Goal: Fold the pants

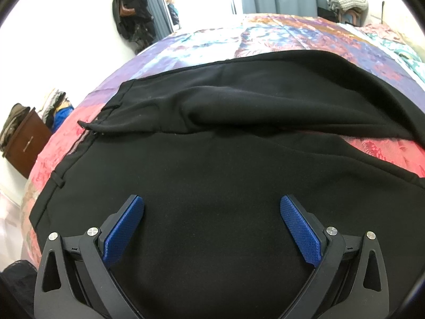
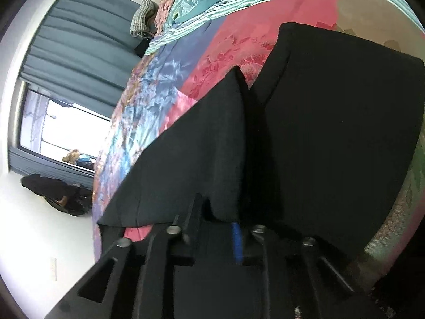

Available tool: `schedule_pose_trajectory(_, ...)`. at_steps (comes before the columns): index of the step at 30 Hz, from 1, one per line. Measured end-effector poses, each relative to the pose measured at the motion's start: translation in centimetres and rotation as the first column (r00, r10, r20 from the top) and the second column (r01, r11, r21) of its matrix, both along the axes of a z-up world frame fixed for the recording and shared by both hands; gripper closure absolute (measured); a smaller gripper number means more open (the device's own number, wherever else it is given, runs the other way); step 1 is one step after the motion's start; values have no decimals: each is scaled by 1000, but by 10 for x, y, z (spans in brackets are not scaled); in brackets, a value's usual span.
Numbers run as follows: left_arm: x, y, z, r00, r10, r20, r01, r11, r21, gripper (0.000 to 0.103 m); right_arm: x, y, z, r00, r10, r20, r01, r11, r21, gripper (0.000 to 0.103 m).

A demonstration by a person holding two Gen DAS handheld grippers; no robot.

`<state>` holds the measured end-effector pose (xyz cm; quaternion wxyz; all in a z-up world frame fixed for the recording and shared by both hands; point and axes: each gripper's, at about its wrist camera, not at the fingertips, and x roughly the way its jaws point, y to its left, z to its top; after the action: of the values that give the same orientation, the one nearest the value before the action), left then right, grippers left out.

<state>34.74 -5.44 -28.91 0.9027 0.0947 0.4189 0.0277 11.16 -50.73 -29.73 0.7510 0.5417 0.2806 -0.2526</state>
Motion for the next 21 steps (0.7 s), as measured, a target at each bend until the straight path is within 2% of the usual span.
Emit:
schedule_pose_trajectory(3, 0, 0, 0, 1000, 1, 0, -1, 1000, 2, 0, 0, -1, 0, 1000, -11, 23, 10, 1000, 19, 65)
schedule_pose_trajectory(5, 0, 0, 0, 1000, 1, 0, -1, 1000, 1, 1, 1, 0, 1, 999, -26, 33, 26, 999, 27, 62)
schedule_pose_trajectory(9, 0, 0, 0, 1000, 1, 1, -1, 1000, 1, 1, -2, -6, -4, 994, -89, 68, 83, 992, 96, 60)
schedule_pose_trajectory(13, -1, -4, 1, 1000, 4, 7, -5, 1000, 28, 0, 2, -6, -1, 996, -78, 48, 75, 996, 56, 61)
schedule_pose_trajectory(14, -1, -6, 1, 1000, 5, 12, -6, 999, 46, 0, 3, -6, 0, 996, -77, 38, 75, 997, 34, 63)
schedule_pose_trajectory(16, -3, -16, 4, 1000, 3, 23, -5, 993, 117, 0, 6, -6, 4, 998, -58, -10, 58, 998, -27, 78)
schedule_pose_trajectory(17, -3, -24, 7, 1000, -7, 21, 3, 984, 179, 0, 8, -5, 6, 998, -43, -40, 40, 997, -63, 88)
schedule_pose_trajectory(18, -3, -33, 11, 1000, -20, 12, 16, 969, 246, 1, 10, -5, 10, 998, -26, -62, 20, 995, -96, 89)
schedule_pose_trajectory(19, -1, -39, 16, 1000, -29, 4, 27, 959, 282, 0, 10, -5, 14, 998, -15, -62, 8, 994, -112, 89)
schedule_pose_trajectory(20, 1, -44, 23, 999, -43, -1, 42, 960, 278, 0, 10, -5, 20, 999, -4, -52, -2, 992, -126, 90)
schedule_pose_trajectory(21, 7, -48, 38, 997, -74, -4, 73, 977, 202, 0, 10, -4, 28, 999, 14, -38, -19, 989, -149, 90)
